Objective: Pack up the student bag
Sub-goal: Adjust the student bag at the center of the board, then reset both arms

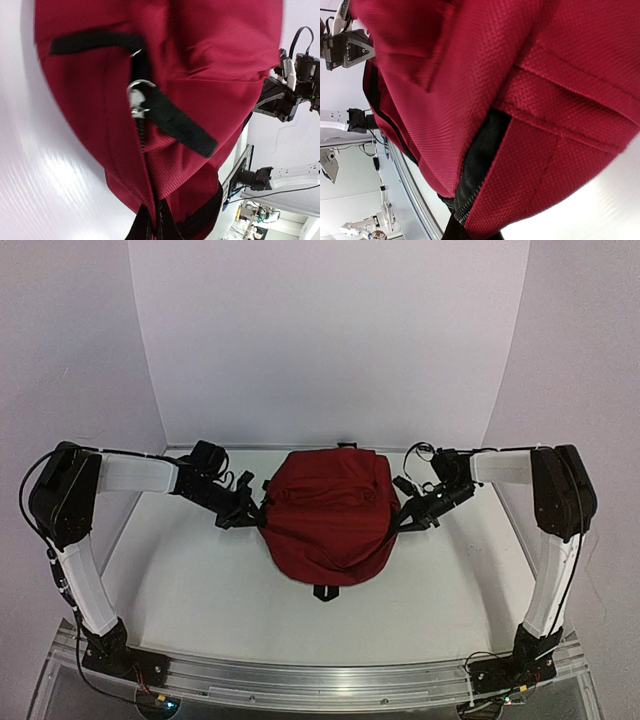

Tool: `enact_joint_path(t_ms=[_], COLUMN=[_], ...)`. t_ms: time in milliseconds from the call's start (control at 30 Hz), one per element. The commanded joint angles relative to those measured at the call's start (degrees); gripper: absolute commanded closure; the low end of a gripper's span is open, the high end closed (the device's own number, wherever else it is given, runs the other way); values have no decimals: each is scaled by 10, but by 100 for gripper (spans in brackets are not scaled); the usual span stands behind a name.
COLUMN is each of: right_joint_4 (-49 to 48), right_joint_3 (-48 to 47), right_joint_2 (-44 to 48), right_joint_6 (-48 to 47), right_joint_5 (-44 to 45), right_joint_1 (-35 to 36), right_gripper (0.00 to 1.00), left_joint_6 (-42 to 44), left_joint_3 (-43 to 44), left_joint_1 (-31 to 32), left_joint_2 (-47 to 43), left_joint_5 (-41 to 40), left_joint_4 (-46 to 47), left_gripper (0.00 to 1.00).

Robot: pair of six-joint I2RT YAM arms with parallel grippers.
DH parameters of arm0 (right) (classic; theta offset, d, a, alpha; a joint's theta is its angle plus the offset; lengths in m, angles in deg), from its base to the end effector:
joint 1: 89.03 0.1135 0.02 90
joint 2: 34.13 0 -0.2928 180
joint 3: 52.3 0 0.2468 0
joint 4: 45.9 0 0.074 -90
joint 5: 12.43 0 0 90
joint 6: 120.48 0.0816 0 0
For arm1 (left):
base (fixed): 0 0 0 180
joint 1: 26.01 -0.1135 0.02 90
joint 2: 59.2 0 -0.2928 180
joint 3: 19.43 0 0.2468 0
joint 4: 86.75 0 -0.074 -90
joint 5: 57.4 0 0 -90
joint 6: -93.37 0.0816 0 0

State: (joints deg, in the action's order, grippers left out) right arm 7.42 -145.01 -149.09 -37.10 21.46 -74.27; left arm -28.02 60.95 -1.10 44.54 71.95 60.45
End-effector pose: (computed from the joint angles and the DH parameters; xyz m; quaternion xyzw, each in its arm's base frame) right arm 0.3712 0.1679 0.1698 -0.2204 0.8494 0.4733 0.0774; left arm 0.3342 -0.2122 0.1862 0.0469 0.9050 -0.4133 0.0897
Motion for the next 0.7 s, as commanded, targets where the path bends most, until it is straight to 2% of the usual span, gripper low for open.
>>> enact_joint_path(t_ms=[0, 67, 100, 167, 233, 300, 400, 500, 533, 667], right_joint_4=[54, 59, 64, 79, 98, 130, 175, 187, 185, 167], right_joint_3=[37, 36, 32, 14, -13, -50, -110, -162, -177, -214], right_joint_2=[33, 37, 38, 39, 42, 46, 56, 80, 92, 146], right_joint_6=[-33, -40, -44, -54, -66, -88, -119, -138, -145, -163], right_joint_5=[94, 117, 125, 140, 151, 167, 198, 254, 275, 328], right_joint_1=[-14, -15, -14, -16, -19, -23, -32, -38, -40, -50], right_gripper=[99, 92, 81, 62, 48, 40, 34, 26, 24, 11], left_joint_6=[-2, 3, 6, 11, 16, 14, 14, 7, 4, -1], left_joint_3=[-66, -79, -80, -71, -51, -36, 0, 53, 73, 167], left_joint_1=[-33, -27, -25, -23, -22, -22, -25, -40, -49, -85], left_joint_2=[-57, -73, -78, -82, -88, -108, -137, -159, -165, -172], left_joint_5=[-63, -65, -68, -75, -76, -99, -162, -217, -227, -256], left_joint_4=[-32, -42, -52, -80, -104, -122, -165, -206, -217, -281], left_gripper=[100, 96, 88, 64, 52, 40, 23, 4, 1, 0])
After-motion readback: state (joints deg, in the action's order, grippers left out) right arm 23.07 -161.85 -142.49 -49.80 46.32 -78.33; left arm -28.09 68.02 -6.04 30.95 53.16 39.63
